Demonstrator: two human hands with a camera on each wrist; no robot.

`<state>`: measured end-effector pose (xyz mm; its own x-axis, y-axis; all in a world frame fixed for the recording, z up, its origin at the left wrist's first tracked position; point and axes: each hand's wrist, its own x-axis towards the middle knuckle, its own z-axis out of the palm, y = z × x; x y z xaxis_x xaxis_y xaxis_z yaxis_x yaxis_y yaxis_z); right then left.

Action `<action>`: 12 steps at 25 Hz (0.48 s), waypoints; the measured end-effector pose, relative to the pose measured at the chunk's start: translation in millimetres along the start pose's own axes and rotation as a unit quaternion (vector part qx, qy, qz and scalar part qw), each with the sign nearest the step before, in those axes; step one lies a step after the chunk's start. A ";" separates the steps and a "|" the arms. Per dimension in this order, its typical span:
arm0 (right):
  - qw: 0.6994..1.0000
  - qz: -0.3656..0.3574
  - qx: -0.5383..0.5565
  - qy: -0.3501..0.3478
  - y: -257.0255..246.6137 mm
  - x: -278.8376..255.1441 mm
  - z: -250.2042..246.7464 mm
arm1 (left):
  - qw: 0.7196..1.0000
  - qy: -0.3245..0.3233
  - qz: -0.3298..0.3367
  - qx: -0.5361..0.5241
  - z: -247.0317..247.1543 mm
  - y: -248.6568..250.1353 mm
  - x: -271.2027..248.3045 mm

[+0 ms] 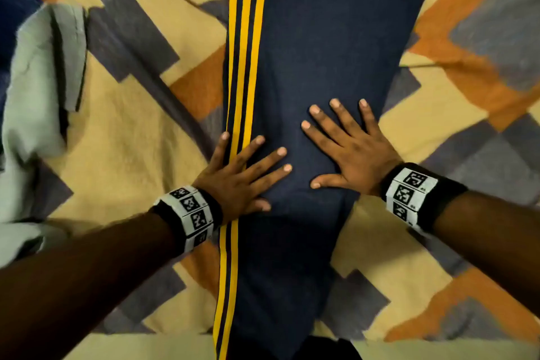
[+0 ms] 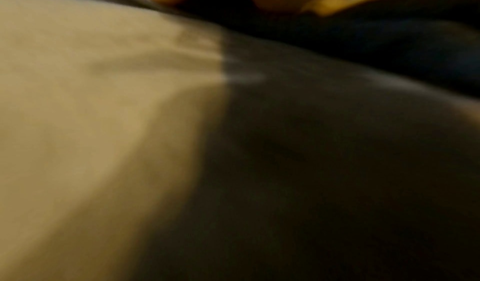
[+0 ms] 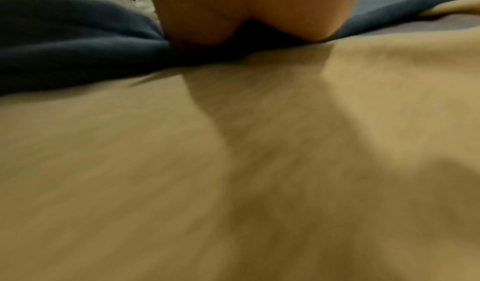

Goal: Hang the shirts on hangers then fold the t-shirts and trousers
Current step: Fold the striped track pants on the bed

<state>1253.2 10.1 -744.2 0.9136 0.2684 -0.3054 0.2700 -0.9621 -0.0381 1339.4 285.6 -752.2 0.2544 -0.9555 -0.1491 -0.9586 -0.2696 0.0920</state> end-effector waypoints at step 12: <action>0.980 0.080 0.183 -0.016 -181.4 -169.5 1.3 | 0.892 -0.026 -0.352 -0.282 -21.0 119.4 -142.6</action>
<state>1049.0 139.0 -686.7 0.9241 0.1159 -0.3641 -0.0092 -0.9459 -0.3244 1191.4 387.2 -699.3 0.7468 -0.5232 -0.4104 -0.3429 -0.8318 0.4364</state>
